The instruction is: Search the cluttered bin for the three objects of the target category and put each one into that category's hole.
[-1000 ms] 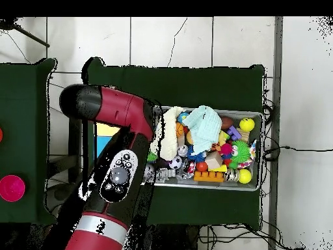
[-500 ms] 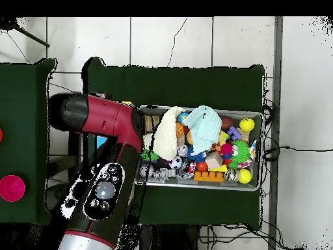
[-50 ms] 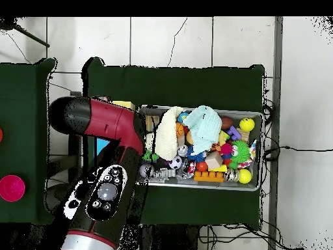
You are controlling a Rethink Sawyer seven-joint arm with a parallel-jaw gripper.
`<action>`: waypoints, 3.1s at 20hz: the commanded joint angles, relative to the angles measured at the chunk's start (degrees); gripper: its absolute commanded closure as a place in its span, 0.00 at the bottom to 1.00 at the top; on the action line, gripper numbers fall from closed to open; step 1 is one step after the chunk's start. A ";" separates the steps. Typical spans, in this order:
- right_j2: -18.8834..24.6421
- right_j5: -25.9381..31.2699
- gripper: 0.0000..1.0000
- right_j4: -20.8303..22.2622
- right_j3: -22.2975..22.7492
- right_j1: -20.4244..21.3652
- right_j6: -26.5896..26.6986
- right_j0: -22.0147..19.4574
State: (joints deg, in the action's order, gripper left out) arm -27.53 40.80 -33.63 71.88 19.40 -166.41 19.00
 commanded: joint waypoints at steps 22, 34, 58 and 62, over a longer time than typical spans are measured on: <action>11.38 -17.43 1.00 3.49 9.98 -12.62 -4.18 -4.75; 16.69 -16.64 1.00 4.20 19.90 -3.35 1.55 -8.62; 17.45 -6.75 1.00 17.19 20.70 9.51 9.96 -17.55; 19.70 -7.34 1.00 18.52 22.43 10.55 9.01 -19.56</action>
State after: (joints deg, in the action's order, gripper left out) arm -15.57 28.00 -19.98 84.02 28.77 -166.38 4.21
